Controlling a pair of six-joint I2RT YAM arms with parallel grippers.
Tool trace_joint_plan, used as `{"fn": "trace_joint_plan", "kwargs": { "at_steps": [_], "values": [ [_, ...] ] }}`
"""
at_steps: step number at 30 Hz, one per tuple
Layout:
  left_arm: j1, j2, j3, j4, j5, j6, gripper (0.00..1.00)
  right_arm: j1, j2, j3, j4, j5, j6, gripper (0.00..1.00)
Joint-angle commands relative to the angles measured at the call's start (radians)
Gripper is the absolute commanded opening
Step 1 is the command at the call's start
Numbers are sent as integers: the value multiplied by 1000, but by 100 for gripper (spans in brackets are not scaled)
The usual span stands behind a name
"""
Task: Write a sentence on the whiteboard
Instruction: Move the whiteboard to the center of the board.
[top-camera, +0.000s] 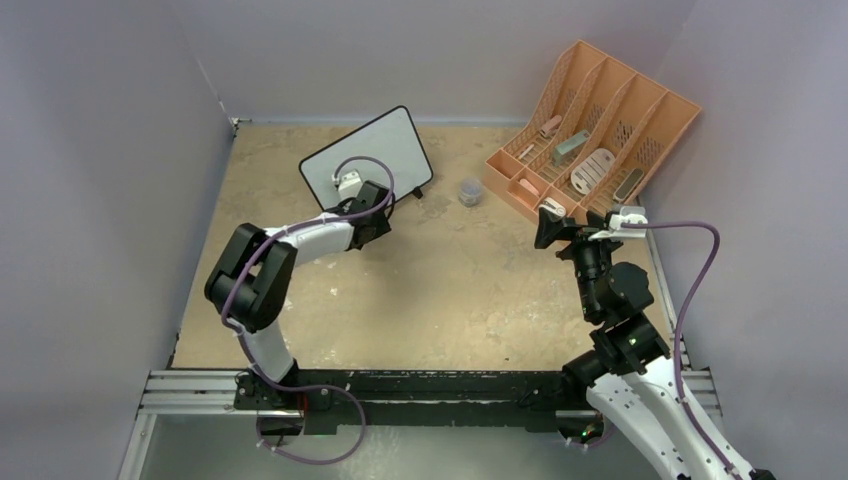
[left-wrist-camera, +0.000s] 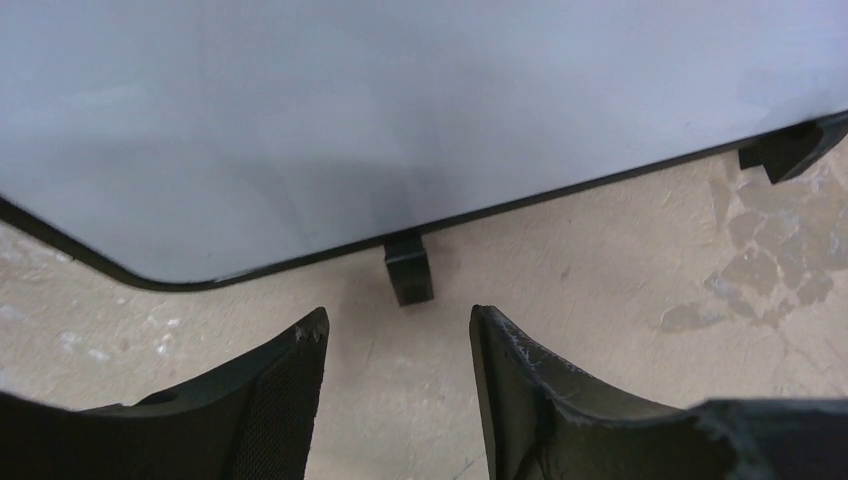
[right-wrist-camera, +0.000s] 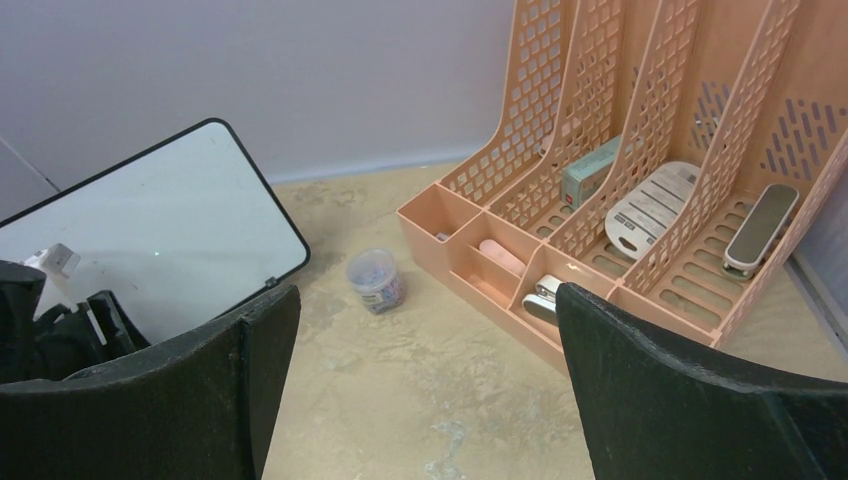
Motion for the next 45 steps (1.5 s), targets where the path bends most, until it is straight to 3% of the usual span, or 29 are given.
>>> {"fn": "trace_joint_plan", "kwargs": {
  "at_steps": [1,12,20,31,38,45],
  "values": [
    [-2,50,71,61,-71,6,52,3,-3,13,51,-25,-19,99],
    [21,104,91,80,-85,36,29,3,-1,9,56,-38,-24,99],
    [18,36,6,69,-54,41,0,4,2,9,59,-43,-28,99],
    [-63,-175,-217,-42,47,-99,0,3,4,10,65,-43,-34,99],
    [-205,-256,-292,-118,41,-196,0,3,5,12,83,-38,-49,99],
    [-368,-281,-309,-240,-5,-387,0,3,-14,11,76,-50,-35,99]
  ]
}}
